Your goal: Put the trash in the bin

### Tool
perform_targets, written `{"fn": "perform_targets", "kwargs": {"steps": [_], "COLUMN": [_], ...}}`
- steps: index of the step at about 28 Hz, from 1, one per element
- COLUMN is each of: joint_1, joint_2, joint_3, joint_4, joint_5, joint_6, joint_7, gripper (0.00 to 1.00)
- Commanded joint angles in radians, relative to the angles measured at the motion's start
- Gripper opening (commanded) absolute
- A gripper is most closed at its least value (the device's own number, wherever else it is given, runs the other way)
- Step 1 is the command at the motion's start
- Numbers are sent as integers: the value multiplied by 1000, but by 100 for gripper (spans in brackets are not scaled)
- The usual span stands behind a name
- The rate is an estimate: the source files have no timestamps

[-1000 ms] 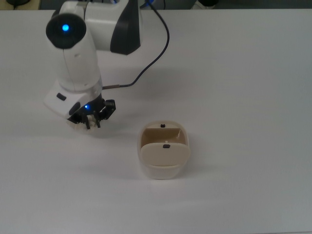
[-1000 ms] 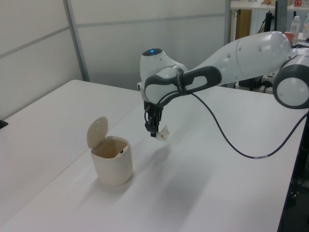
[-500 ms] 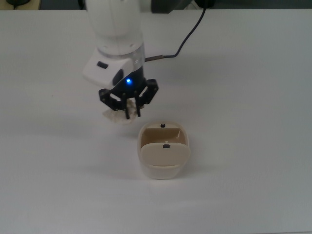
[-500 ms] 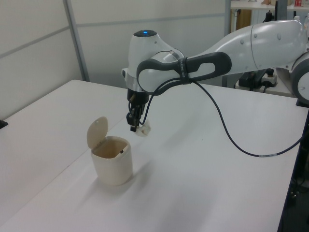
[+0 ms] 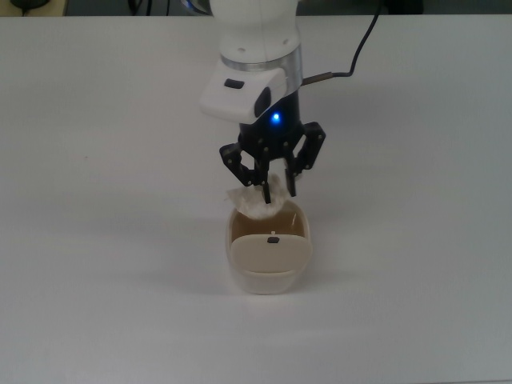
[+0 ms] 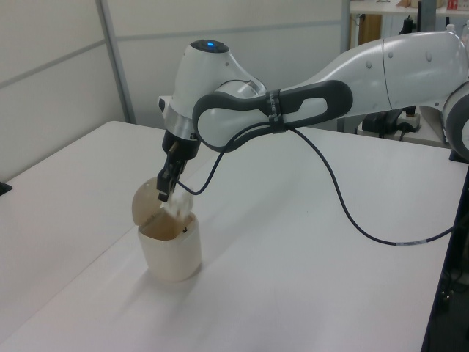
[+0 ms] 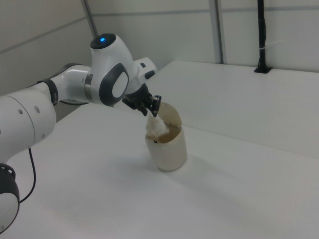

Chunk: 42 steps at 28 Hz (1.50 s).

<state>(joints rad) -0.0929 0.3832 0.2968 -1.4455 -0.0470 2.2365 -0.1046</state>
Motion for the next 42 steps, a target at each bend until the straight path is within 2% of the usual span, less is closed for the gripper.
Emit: {"fn": "perform_targets", "kwargs": {"steps": [1,6,10,11,14,22,23,29,36,42], "joint_1": [18,16,10,9,-4,-42,-47,-47,-48,-48], "joint_2": [9,11,-3,-9,-53,-171,-202,-299,-379,-432], "joint_3": [-5,-7,-10,-10,-11,-13,-13,-15,-16,-16], "joint_4": [-1,-1,-9,-12,-44,-39,-38,-32,-32,-33], "joint_5": [-2,1,7,7,7,12,12,-2,-24,-24], "joint_6": [38,38,22,20,-37,-332,-404,-599,-705,-761], "joint_7": [10,11,16,17,20,37,61,169,174,175], "gripper": [48,70,96,100,100,100,100,100,100,100]}}
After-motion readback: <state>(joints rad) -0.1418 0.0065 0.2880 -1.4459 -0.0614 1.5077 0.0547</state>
